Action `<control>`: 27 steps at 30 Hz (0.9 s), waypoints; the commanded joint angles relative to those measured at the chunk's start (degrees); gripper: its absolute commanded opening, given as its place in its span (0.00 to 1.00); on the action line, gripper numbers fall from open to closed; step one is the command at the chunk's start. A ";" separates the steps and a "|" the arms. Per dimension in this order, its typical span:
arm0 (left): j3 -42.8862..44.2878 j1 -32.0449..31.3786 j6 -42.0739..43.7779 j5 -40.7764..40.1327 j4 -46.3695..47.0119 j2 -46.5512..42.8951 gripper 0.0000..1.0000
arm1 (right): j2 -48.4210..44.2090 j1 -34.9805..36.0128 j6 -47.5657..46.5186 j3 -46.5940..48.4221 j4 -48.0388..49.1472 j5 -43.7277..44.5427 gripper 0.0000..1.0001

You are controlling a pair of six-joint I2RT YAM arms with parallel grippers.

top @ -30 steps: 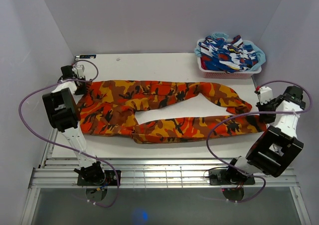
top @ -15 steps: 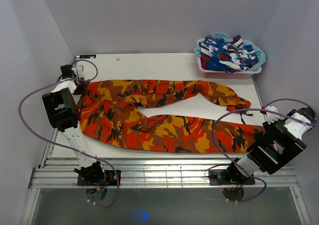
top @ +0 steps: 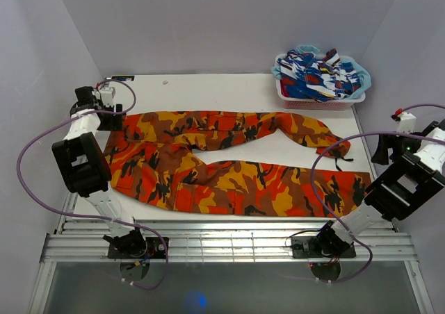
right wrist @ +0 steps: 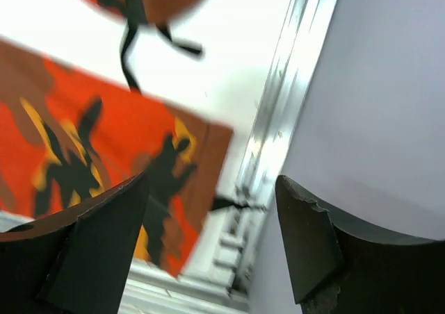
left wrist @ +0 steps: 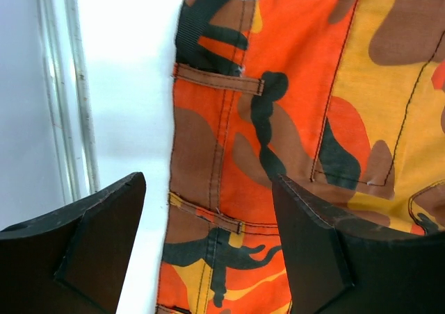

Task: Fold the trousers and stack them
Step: Flatten the trousers out

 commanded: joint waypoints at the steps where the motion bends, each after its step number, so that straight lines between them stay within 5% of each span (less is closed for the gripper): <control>1: 0.58 -0.10 0.80 2.05 -2.14 -1.42 0.84 | 4.27 2.08 19.40 5.02 3.53 -10.05 0.79; 11: 0.05 -0.19 -1.66 3.99 -2.49 0.60 0.84 | 7.07 18.68 27.99 -4.91 27.26 1.35 0.80; 20: -0.92 -0.19 -1.05 2.85 -2.49 3.85 0.83 | 18.94 22.73 15.69 4.32 18.50 3.47 0.73; 25: -0.65 -0.10 -1.83 2.76 -2.41 7.19 0.77 | 15.88 24.76 9.36 2.21 17.17 4.88 0.31; 26: -0.57 -0.10 -2.01 2.76 -2.58 8.42 0.73 | 14.22 25.02 8.83 2.47 16.82 4.88 0.11; 27: -0.56 -0.10 -2.27 3.02 -2.75 8.86 0.68 | 13.25 25.02 8.56 2.91 16.73 4.96 0.08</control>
